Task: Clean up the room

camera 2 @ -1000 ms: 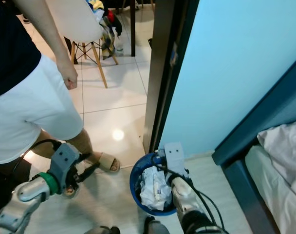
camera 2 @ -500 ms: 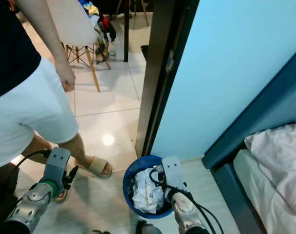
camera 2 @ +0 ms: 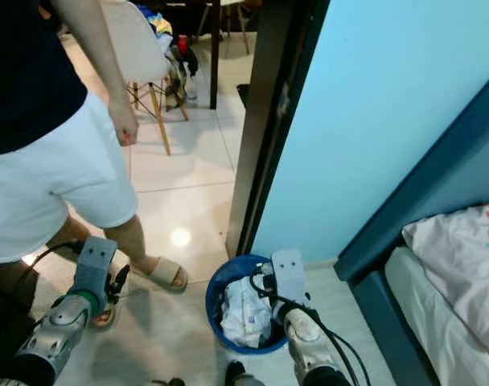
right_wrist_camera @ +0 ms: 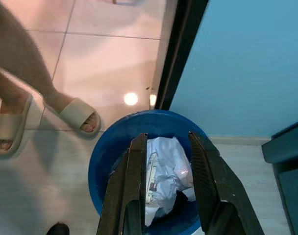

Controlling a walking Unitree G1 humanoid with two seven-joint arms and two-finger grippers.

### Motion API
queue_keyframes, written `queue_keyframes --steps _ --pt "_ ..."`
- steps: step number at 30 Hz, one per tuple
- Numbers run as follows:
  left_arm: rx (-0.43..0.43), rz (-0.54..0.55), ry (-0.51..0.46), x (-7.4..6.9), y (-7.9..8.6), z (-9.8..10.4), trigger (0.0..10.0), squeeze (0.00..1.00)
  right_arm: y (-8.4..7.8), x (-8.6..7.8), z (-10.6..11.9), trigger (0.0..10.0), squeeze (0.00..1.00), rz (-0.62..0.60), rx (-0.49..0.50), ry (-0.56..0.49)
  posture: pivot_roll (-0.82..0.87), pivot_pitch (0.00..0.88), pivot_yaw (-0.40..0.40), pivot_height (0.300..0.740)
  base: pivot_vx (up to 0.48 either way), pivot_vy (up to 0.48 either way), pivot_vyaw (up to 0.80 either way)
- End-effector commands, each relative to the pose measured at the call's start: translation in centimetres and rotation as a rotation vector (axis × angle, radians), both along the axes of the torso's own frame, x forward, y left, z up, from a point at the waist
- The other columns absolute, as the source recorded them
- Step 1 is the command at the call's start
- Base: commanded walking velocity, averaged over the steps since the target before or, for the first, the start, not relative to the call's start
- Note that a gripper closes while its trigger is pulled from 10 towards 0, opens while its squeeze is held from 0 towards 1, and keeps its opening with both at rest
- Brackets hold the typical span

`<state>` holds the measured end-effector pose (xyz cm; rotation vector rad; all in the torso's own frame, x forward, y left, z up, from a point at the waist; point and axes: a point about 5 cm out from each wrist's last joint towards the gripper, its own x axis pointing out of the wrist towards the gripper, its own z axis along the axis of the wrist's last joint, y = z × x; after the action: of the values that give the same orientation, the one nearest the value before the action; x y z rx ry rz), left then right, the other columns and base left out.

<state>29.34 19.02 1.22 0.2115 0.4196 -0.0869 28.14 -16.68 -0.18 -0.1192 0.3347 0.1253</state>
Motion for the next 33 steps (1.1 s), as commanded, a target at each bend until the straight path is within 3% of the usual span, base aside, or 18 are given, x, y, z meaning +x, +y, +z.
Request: queue_keyframes --steps 1,23,33 --pt "0.006 -0.007 0.023 -0.54 -0.11 -0.65 10.0 0.0 -0.05 -0.43 -0.49 10.0 0.0 -0.008 0.001 0.026 0.02 0.043 0.028 0.74 -0.42 0.0 0.0" --pt "0.012 -0.015 0.01 -0.28 -0.02 -0.55 10.0 0.0 0.26 -0.34 -0.54 10.0 0.0 -0.015 0.005 0.035 0.02 0.043 0.036 0.74 -0.42 0.0 0.0" --pt "0.005 -0.018 0.041 -0.25 -0.18 -0.78 10.0 0.0 0.1 -0.29 -0.63 10.0 0.0 -0.041 0.02 0.051 0.03 0.042 0.037 0.74 0.0 0.0 -0.77"
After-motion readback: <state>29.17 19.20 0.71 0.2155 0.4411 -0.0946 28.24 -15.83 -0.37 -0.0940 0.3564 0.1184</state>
